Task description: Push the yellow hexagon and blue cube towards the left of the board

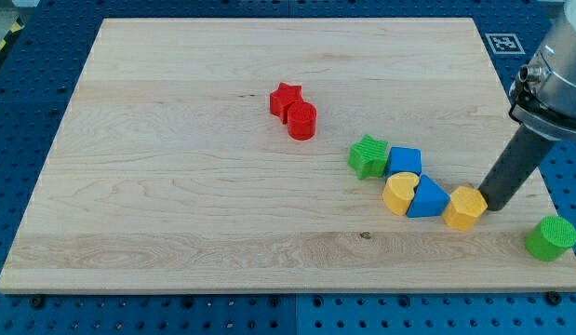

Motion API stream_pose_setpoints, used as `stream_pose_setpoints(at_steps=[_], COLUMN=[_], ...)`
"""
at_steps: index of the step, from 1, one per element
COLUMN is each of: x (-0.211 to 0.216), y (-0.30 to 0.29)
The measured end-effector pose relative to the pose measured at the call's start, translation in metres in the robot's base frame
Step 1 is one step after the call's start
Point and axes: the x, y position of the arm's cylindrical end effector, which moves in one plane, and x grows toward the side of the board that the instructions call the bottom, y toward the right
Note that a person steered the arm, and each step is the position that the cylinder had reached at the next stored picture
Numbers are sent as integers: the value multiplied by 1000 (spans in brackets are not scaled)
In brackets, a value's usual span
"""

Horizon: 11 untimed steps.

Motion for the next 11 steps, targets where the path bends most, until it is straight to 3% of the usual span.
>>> stream_pose_setpoints(at_steps=[3,6,10,11], x=[33,67,73,57], y=[-57,-37,-58,-84])
